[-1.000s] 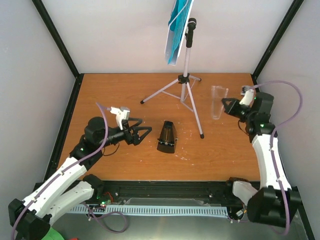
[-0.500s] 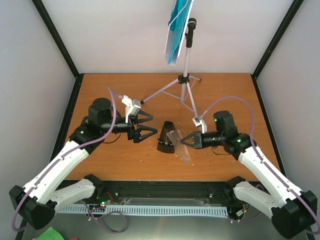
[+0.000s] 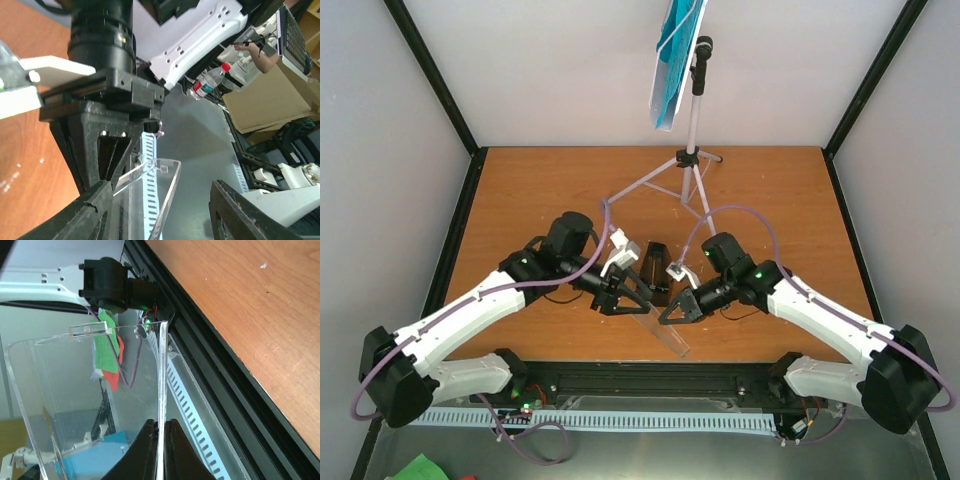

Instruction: Pack up the instrument practice props

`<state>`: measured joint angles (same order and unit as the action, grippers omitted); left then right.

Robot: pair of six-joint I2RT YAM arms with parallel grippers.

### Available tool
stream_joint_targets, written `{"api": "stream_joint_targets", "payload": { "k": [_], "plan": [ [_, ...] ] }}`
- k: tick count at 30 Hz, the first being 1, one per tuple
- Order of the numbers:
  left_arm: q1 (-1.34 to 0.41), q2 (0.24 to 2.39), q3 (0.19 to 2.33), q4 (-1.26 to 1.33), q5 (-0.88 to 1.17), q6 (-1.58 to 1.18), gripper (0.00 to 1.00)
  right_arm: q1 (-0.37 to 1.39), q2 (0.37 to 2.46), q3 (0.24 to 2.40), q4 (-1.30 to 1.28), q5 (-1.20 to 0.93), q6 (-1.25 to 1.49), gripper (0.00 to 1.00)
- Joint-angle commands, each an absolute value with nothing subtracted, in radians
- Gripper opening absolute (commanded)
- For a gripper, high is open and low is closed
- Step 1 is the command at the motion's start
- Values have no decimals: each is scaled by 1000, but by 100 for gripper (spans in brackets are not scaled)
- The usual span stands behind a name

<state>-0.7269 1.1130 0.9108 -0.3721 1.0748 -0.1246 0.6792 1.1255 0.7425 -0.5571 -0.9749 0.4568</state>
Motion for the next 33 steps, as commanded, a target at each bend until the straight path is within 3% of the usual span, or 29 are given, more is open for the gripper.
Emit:
{"api": "stream_joint_targets", "payload": {
  "k": [1, 6, 9, 15, 33],
  "plan": [
    [-770, 1132, 897, -463, 1102, -54, 53, 709, 1160, 788, -637, -1014, 380, 3],
    [-832, 1156, 895, -490, 1071, -40, 50, 738, 1184, 797, -664, -1031, 348, 3],
    [-847, 1175, 899, -500, 1074, -33, 41, 746, 1192, 796, -672, -1045, 338, 3],
    [-894, 1213, 915, -535, 1061, -13, 39, 751, 1206, 831, -754, -1048, 280, 3],
    [-959, 1245, 923, -557, 1098, 4, 13, 755, 1242, 864, -838, -1030, 231, 3]
  ]
}}
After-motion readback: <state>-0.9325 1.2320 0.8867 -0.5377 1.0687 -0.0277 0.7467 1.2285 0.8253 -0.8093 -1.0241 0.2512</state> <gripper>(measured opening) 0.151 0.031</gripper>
